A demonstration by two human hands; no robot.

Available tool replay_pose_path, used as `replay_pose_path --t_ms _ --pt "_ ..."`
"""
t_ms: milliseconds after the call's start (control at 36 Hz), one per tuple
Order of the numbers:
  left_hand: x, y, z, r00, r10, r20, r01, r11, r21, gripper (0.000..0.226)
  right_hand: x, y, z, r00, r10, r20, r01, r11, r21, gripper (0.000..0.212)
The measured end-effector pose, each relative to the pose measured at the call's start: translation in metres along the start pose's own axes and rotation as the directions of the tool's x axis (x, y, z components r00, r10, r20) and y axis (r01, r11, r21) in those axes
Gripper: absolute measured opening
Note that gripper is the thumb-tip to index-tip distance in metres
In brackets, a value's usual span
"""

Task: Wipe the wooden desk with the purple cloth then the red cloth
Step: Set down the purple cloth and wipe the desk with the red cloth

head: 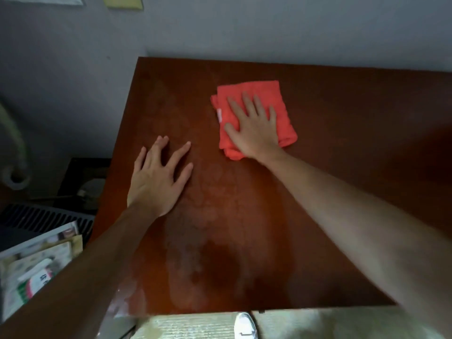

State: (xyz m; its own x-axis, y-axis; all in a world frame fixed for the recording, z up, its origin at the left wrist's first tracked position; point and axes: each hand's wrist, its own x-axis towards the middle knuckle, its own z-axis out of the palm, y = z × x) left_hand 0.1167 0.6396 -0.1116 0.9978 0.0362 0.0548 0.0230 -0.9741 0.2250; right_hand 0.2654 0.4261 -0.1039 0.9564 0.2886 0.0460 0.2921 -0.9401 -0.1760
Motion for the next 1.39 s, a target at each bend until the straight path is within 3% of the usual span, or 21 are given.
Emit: replay_pose_path --t_ms 167,278,389,500,694,944,1111,1389 --pt "-0.004 -0.003 -0.004 0.998 0.011 -0.055 -0.020 0.988 -0.155 0.047 -0.179 -0.061 -0.002 0.997 -0.070 0.010 0.070 0.997 0.015 0.076" --pt "-0.031 -0.010 -0.020 0.979 -0.165 -0.121 0.133 0.963 -0.233 0.044 -0.275 -0.092 -0.001 0.994 -0.099 0.039 0.100 0.995 -0.009 0.077" --pt "-0.069 -0.036 -0.034 0.942 -0.333 -0.037 0.318 0.923 -0.218 0.056 -0.294 -0.105 0.000 0.995 -0.071 0.064 0.073 0.997 -0.022 0.078" --pt "-0.094 -0.053 -0.032 0.942 -0.332 0.047 0.333 0.909 -0.252 0.062 -0.286 -0.108 -0.002 0.993 -0.102 0.060 0.104 0.994 -0.036 0.079" --pt "-0.100 -0.050 -0.026 0.943 -0.334 -0.015 0.311 0.894 -0.321 0.062 -0.194 -0.107 0.009 0.986 -0.165 0.003 0.165 0.986 -0.017 0.073" --pt "-0.096 -0.053 -0.019 0.947 -0.317 -0.057 0.291 0.917 -0.273 0.062 0.012 -0.104 0.012 0.999 0.020 -0.046 -0.017 0.998 0.056 0.089" --pt "-0.093 -0.055 -0.015 0.940 -0.334 -0.065 0.307 0.916 -0.260 0.059 0.123 -0.086 0.012 0.999 0.045 -0.030 -0.043 0.997 0.068 0.092" --pt "-0.091 -0.057 -0.014 0.937 -0.343 -0.063 0.316 0.912 -0.260 0.058 0.140 -0.080 0.020 1.000 -0.005 -0.029 0.006 0.999 0.040 0.064"
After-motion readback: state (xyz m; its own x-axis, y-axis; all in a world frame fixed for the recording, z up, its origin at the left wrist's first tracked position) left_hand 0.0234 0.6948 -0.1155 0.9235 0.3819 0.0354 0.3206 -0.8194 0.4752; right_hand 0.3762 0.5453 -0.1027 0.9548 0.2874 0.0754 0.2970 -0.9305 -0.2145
